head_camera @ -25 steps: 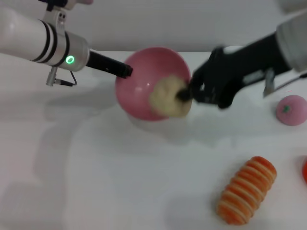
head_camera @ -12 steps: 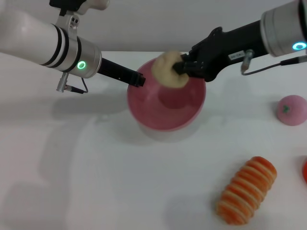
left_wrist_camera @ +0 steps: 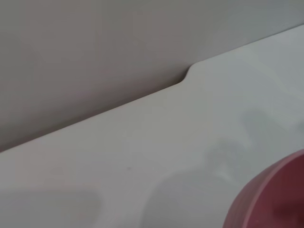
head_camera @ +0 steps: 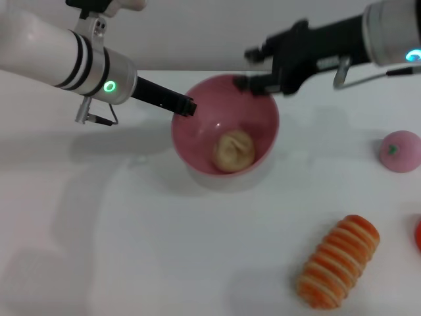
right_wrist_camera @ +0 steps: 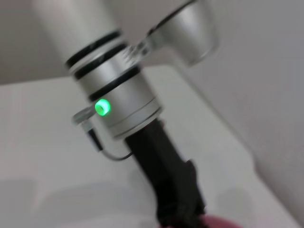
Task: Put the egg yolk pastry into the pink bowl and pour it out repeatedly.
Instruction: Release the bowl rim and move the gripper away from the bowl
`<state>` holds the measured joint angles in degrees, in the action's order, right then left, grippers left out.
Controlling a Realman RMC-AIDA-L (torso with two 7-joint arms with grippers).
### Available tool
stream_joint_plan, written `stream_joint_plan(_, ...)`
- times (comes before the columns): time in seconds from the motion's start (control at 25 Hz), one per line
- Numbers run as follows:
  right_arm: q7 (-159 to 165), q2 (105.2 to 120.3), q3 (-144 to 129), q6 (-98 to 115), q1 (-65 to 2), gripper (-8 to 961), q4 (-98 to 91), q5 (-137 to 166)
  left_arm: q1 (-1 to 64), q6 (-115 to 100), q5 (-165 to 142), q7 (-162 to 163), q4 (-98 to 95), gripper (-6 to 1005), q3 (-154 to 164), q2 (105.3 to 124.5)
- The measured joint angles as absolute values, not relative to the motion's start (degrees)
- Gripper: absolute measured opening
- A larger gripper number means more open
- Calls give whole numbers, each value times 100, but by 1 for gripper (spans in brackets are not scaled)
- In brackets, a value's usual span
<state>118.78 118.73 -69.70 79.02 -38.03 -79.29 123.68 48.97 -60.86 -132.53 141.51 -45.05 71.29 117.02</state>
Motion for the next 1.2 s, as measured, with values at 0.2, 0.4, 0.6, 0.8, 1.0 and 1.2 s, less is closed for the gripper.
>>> stream_joint_plan(0.2, 10810, 11847, -6242, 7668, -3121, 480, -8456, 10696, 4897, -6142, -13440, 14266, -4470, 154, 7119, 11639)
stream_joint_plan(0.4, 9341, 11857, -5104, 7827, -2468, 491, -8062, 8427, 4900, -6261, -13607, 14353, -4497, 156, 7126, 11627)
stream_joint_plan(0.6, 6443, 11874, -4712, 8358, -1921, 491, -6028, 5467, 4899, -6397, -13691, 14373, -4514, 159, 7128, 11589)
stream_joint_plan(0.8, 4374, 11878, -4632, 8751, -1799, 491, -4242, 3944, 5025, -6717, -14071, 14583, -4539, 161, 7128, 11537)
stream_joint_plan(1.0, 3875, 11868, -4324, 8766, -1799, 491, -3287, 3868, 5169, -7233, -14367, 14707, -4613, 163, 7128, 11467)
stream_joint_plan(1.2, 3751, 11842, -4166, 8663, -1809, 491, -2985, 4006, 5322, -7913, -14642, 14656, -4647, 166, 7160, 11441)
